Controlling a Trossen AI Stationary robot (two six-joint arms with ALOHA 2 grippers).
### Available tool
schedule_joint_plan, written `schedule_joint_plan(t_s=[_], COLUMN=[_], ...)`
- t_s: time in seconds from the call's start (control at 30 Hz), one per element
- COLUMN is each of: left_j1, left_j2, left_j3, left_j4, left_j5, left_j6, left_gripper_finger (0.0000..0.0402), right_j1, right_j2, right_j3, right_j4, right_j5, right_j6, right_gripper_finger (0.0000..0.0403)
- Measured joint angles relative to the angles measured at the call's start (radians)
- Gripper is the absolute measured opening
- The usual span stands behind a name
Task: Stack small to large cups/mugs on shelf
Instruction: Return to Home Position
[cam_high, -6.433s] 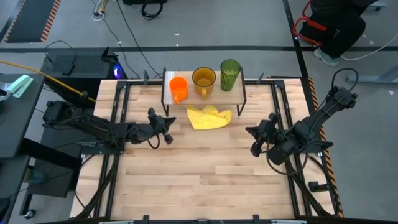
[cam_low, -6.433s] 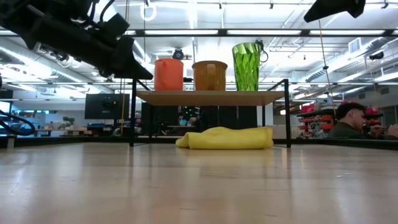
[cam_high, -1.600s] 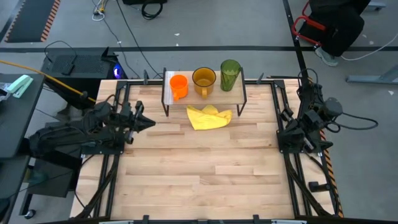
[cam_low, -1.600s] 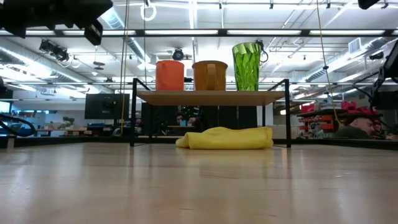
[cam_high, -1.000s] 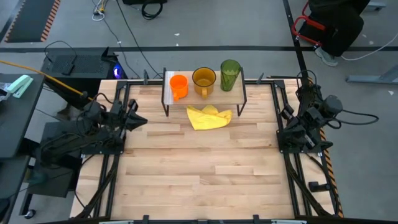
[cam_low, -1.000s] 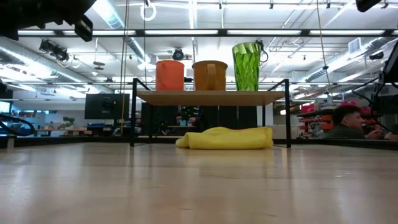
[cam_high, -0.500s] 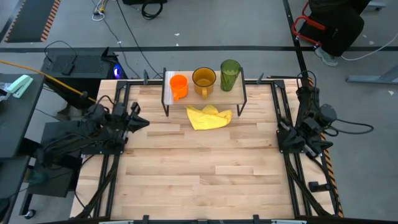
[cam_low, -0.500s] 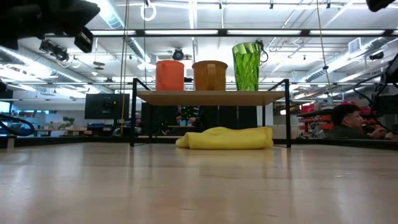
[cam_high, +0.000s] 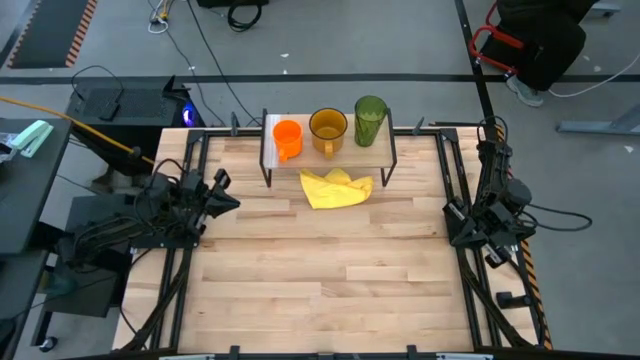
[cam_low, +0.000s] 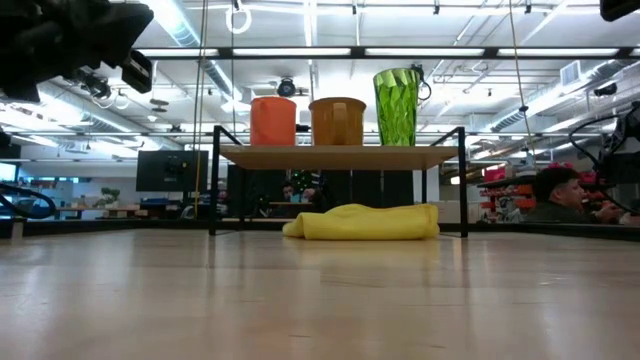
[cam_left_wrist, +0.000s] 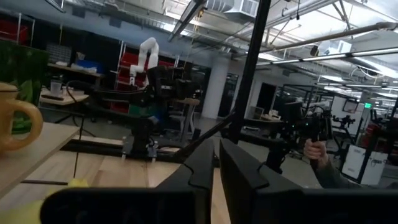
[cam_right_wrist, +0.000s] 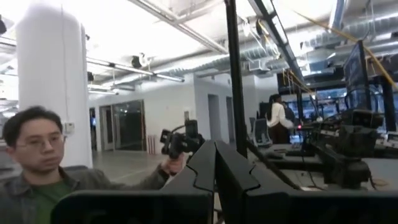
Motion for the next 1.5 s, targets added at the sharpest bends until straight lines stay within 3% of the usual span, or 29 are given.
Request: schedule_joint_plan(t_s=[0.23,0.43,0.93,1.1,1.3,1.5], left_j1=[0.0,-0.002,-0.002,-0.002,0.002,0.056], left_j2=[0.0,0.0,0.0,0.0,0.0,0.0], left_j3=[0.0,0.0,0.0,0.0,0.0,0.0], left_j4=[0.002,0.001,-0.008,-0.008,0.0,0.04], left_j5=[0.009,0.016,0.035,0.043,0.045,0.111], left_j6=[-0.001,-0.002,0.001,0.001,0.018,-0.001], left_gripper_finger=[0.004,0.0032,0.0039,0.0032,0.0032,0.004], right_j1=[-0.071,-0.198,-0.522,-0.627,-0.752,-0.843], right_j2=[0.0,0.0,0.0,0.0,0.0,0.0], right_j3=[0.0,0.0,0.0,0.0,0.0,0.008], right_j4=[0.001,-0.019,-0.104,-0.105,-0.105,-0.104], right_j5=[-0.037,-0.165,-0.253,-0.391,-0.459,-0.599], right_j6=[0.003,0.024,0.061,0.043,0.064,0.078], right_gripper_finger=[0.0014,0.0014,0.0014,0.0014,0.0014,0.0014])
